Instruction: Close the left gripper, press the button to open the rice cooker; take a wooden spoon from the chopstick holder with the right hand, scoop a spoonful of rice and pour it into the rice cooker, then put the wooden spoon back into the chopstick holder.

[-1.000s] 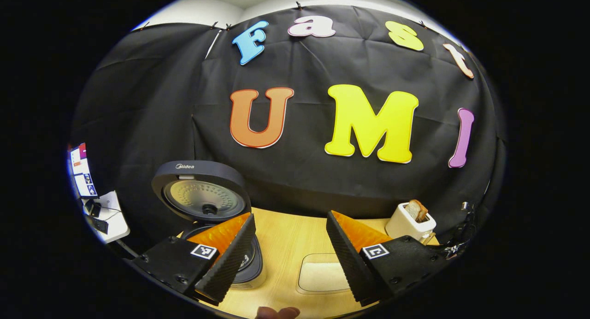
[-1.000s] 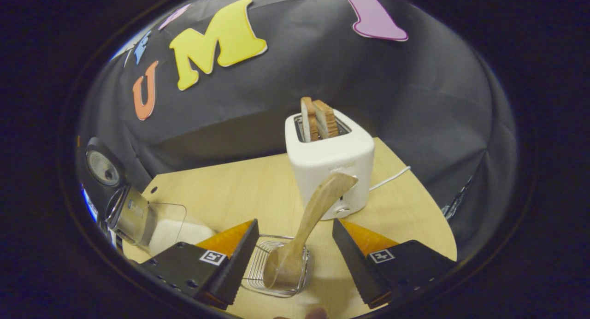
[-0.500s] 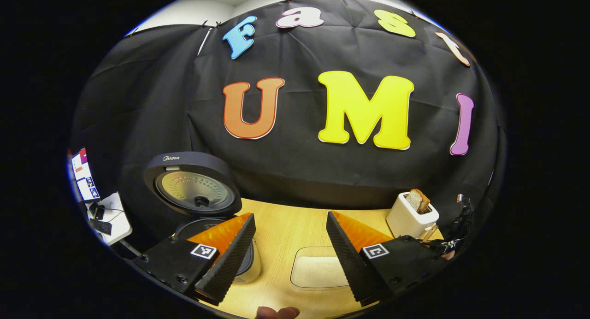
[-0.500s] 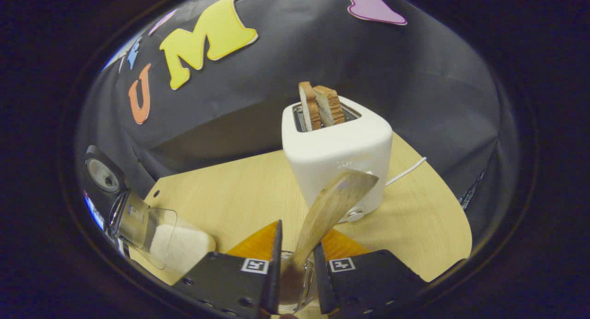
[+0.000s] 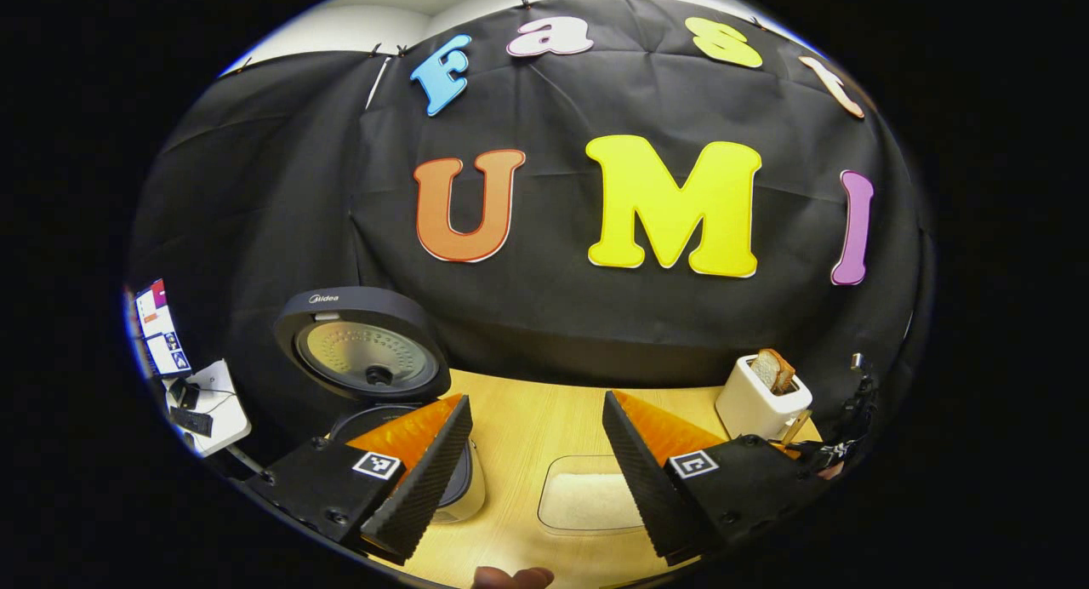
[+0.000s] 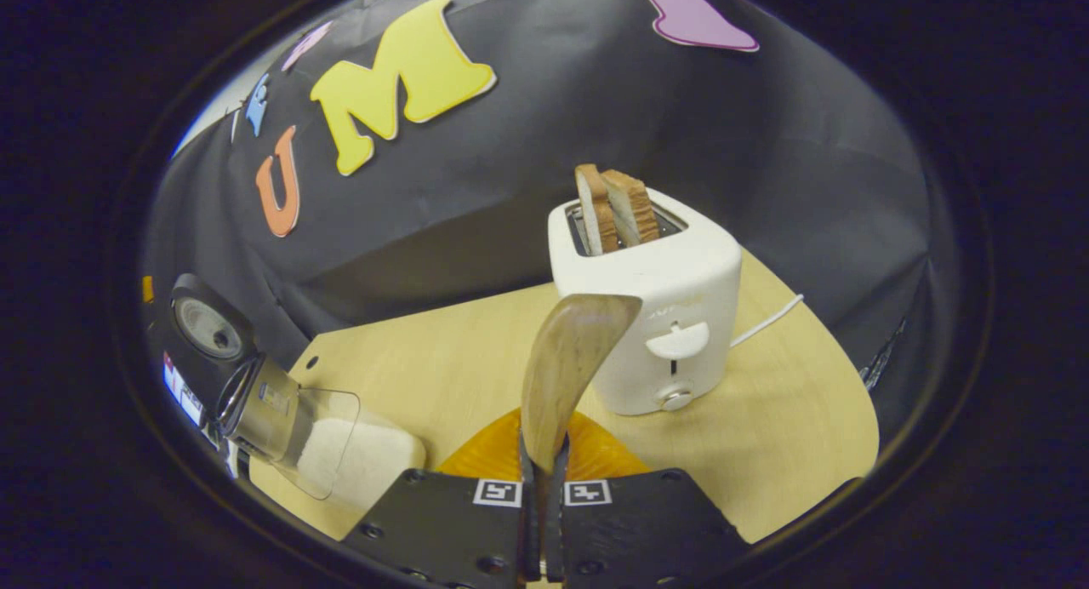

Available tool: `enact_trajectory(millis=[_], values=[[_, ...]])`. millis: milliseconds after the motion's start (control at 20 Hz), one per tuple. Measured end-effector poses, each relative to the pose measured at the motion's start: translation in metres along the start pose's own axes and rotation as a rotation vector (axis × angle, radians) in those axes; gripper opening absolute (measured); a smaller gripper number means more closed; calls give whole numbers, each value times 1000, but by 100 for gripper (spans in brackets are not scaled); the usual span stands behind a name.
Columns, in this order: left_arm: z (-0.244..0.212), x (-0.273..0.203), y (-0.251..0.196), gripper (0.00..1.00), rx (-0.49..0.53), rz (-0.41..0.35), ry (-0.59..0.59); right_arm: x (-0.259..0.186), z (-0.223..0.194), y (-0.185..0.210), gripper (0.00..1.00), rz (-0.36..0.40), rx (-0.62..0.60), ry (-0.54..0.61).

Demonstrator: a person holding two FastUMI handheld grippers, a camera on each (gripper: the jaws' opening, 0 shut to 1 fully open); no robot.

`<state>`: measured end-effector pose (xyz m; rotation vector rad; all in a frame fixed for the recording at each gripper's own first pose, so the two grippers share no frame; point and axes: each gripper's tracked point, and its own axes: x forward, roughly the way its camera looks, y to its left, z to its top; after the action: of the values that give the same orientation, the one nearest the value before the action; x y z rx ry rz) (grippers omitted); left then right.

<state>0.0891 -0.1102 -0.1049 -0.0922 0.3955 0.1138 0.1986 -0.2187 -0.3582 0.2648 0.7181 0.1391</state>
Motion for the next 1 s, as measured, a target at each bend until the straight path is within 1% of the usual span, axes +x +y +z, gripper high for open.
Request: enact_trajectory(millis=[50,150,200,250,400,450,550,700,850,1000], values=[[0,-1,2,98,-12,-5,-3,-4,3,1,1,-2,4,-8],[0,0,8,99,-26,-5,-8,-13,9,6,5,-10,2,-24],[0,0,11,99,-34,-6,-8,-18,14,10,5,-13,-4,-37],[-1,0,16,99,-46,-7,-8,-24,18,15,3,-15,-10,-50],[-5,1,29,99,-78,-10,-7,-38,31,29,4,-39,-42,-76],[-5,-1,35,99,-86,-9,-10,-43,34,33,5,-53,-59,-82],[-5,0,47,99,-100,-8,-22,-53,47,47,0,-67,-84,-113],[-11,2,65,99,-127,-16,-19,-64,55,71,0,-71,-92,-122],[-10,2,85,99,-132,-17,-37,-78,69,110,0,-63,-110,-157],[-11,-1,110,99,-128,-12,-52,-78,82,167,0,-27,-146,-196]])
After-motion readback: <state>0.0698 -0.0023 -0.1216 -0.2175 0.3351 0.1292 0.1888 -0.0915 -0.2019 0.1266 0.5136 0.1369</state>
